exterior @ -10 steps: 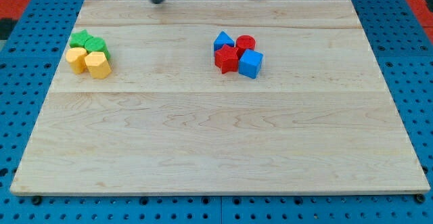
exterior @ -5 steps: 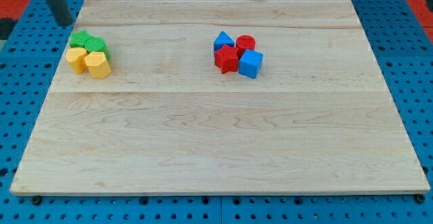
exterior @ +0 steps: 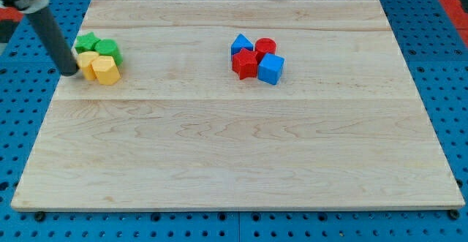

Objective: Move the yellow heart left of the blue triangle

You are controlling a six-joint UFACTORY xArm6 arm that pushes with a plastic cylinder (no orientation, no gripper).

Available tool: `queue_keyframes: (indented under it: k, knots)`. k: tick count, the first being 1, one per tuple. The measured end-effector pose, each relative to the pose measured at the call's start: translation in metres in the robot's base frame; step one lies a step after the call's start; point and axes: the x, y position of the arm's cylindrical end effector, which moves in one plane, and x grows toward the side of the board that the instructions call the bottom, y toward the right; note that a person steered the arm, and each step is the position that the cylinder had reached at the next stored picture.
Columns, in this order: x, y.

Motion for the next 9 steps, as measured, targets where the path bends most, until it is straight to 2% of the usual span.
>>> queue_keyframes:
  k: [1,2,4,6,8,9]
  knots:
    - [0.0,0.064]
    - [0.0,0.104]
    - [-0.003,0.039]
    - [-0.029,0.043]
    - [-0.031,0.176]
    - [-0.031,0.197]
